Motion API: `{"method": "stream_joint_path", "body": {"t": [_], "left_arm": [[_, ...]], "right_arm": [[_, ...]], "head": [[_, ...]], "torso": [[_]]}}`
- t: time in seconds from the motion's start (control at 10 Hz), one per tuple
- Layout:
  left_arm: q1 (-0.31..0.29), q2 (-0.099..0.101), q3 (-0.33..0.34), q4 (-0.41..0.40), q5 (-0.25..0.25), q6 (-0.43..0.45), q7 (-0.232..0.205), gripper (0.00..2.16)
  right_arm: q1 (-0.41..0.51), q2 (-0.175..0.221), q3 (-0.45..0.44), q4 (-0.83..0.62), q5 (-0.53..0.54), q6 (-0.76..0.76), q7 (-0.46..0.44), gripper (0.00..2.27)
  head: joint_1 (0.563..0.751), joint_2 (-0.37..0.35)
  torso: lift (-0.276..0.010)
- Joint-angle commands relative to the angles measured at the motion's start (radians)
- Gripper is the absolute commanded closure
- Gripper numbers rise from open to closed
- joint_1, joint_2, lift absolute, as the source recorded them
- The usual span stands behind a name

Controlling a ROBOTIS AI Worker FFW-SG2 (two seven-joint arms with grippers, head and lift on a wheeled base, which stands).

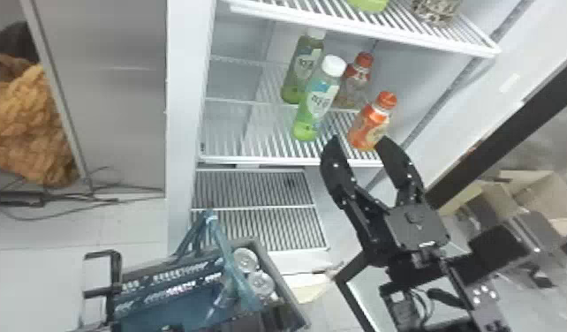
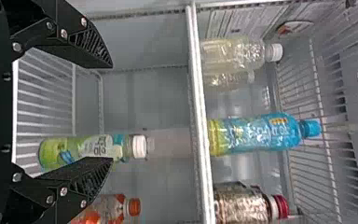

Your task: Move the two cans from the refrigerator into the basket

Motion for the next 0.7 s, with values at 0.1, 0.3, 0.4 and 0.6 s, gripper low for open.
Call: {"method": "stream_joint_path", "body": {"t": [0.1, 0.3, 0.4, 0.6], "left_arm": [[0.0, -0.001, 0.002, 0.001, -0.003, 0.004, 0.0, 1.21], [0.0, -0.001, 0.002, 0.001, -0.009, 0.004, 0.0, 1.21], [0.0, -0.001, 0.002, 0.001, -0.013, 0.006, 0.0, 1.21], [0.0, -0.001, 0.002, -0.002, -0.013, 0.006, 0.001, 1.21]], "right_arm": [[-0.001, 0.01, 0.0, 0.062, 0.009, -0.075, -0.009, 0.34], [0.001, 0.013, 0.0, 0.081, 0.005, -0.089, -0.012, 0.34], [0.004, 0.018, 0.0, 0.086, 0.005, -0.092, -0.012, 0.34], [0.009, 0.022, 0.0, 0.094, 0.005, -0.092, -0.017, 0.34]], "head": [[0.695, -0.35], [0.695, -0.35], [0.695, -0.35], [0.695, -0.35]], "torso": [[-0.276], [-0.276], [-0.276], [-0.276]]}}
